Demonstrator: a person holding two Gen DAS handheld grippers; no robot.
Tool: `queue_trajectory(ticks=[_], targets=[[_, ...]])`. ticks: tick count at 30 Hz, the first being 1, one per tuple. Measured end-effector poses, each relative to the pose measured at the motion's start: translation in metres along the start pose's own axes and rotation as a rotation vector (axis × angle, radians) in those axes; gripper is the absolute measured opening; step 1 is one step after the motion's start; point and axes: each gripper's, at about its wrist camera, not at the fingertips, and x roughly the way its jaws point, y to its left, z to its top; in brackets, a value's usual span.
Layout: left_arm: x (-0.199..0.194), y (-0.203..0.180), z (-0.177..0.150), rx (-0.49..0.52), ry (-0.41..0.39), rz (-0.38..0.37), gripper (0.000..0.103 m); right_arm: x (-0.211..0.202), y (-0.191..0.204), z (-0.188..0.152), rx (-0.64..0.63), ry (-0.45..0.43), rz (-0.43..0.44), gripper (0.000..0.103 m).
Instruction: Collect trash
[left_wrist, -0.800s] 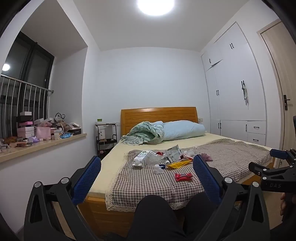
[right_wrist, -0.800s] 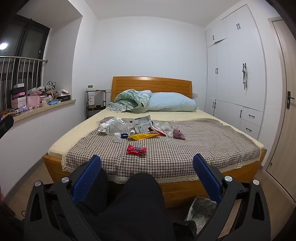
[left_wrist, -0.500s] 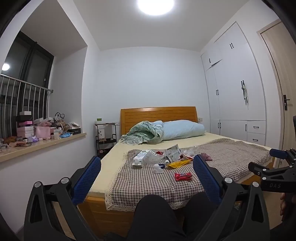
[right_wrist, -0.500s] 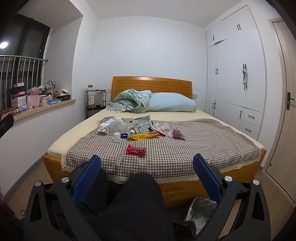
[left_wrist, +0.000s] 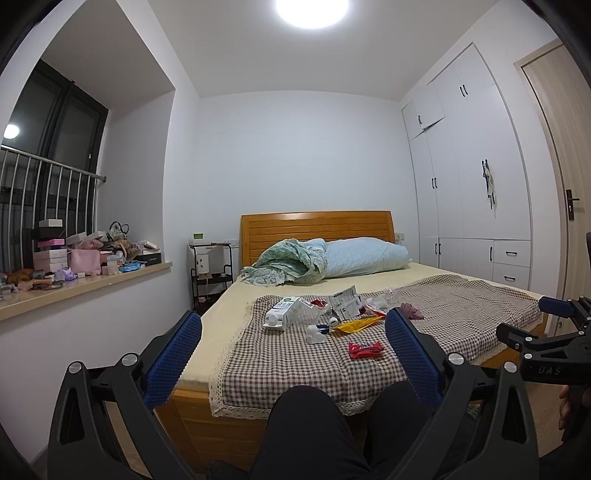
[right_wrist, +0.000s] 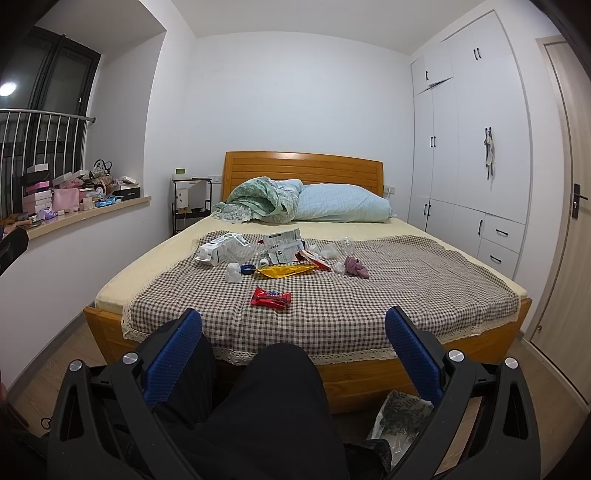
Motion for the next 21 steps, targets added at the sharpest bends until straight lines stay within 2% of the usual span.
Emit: queue_trajectory(ticks=[21], targets=[[-0.0001,0.0004,-0.0007,-0.001,-0.001,0.000,0.096,-0.0010,-0.0008,-0.0006,0.000,0.005,0.001,0.095]])
